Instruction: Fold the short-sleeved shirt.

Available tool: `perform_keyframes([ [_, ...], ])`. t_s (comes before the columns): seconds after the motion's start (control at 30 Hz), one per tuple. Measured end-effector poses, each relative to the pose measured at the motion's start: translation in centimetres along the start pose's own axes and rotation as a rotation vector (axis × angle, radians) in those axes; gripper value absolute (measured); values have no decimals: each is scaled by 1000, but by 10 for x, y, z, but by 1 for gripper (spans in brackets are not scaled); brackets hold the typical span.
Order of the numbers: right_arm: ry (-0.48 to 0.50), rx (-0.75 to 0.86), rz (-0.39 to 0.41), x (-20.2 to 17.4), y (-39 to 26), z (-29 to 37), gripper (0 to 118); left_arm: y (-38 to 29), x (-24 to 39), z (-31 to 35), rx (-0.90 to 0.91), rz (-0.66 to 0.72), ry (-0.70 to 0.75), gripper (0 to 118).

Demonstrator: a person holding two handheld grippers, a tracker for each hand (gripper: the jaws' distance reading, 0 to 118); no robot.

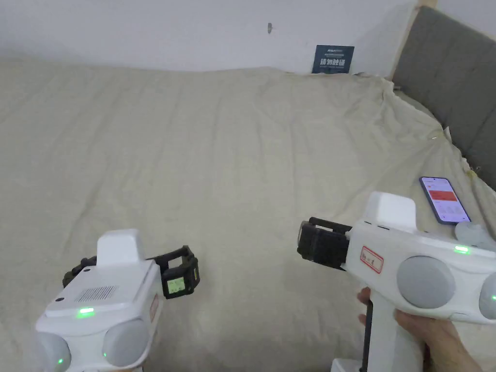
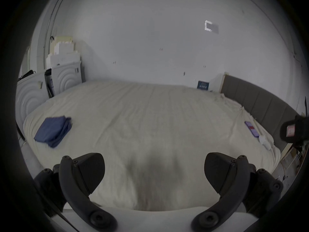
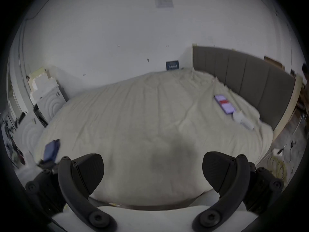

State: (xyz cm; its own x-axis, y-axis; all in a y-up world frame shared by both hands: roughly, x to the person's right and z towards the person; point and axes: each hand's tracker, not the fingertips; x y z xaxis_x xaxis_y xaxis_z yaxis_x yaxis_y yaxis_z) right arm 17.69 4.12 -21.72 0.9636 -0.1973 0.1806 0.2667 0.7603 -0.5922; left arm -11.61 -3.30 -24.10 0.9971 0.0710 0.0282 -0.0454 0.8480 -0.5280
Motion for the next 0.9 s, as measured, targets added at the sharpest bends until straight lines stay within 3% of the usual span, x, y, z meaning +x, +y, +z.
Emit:
perform_keyframes([
  [0.07, 53, -91, -72, 2, -3, -1, 117, -13, 0, -3, -51, -33, 24, 118],
  [0.13, 45, -177, -103, -2, -7, -2, 117, -22, 0, -5, -70, -53, 36, 118],
  [0.37, -22, -284, -51, -1, -18, -33, 117, -29, -7, -6, -81, -38, 66, 118],
  [0.53, 19, -389, -182, 6, -18, -56, 114, -31, -11, -18, -104, -50, 74, 118],
  [0.6, -42, -341, -136, -2, -17, -60, 114, -31, -13, -27, -118, -48, 82, 118],
  [0.7, -192, -263, 8, -26, -24, -70, 114, -32, -19, -39, -162, 2, 64, 118],
  [0.77, -260, -298, 129, -42, -34, -85, 114, -33, -23, -47, -187, 29, 68, 118],
  [0.83, -263, -396, 270, -50, -45, -107, 114, -36, -26, -55, -216, 46, 97, 118],
  [0.9, -207, -524, 357, -49, -54, -132, 114, -37, -31, -66, -244, 60, 119, 118],
])
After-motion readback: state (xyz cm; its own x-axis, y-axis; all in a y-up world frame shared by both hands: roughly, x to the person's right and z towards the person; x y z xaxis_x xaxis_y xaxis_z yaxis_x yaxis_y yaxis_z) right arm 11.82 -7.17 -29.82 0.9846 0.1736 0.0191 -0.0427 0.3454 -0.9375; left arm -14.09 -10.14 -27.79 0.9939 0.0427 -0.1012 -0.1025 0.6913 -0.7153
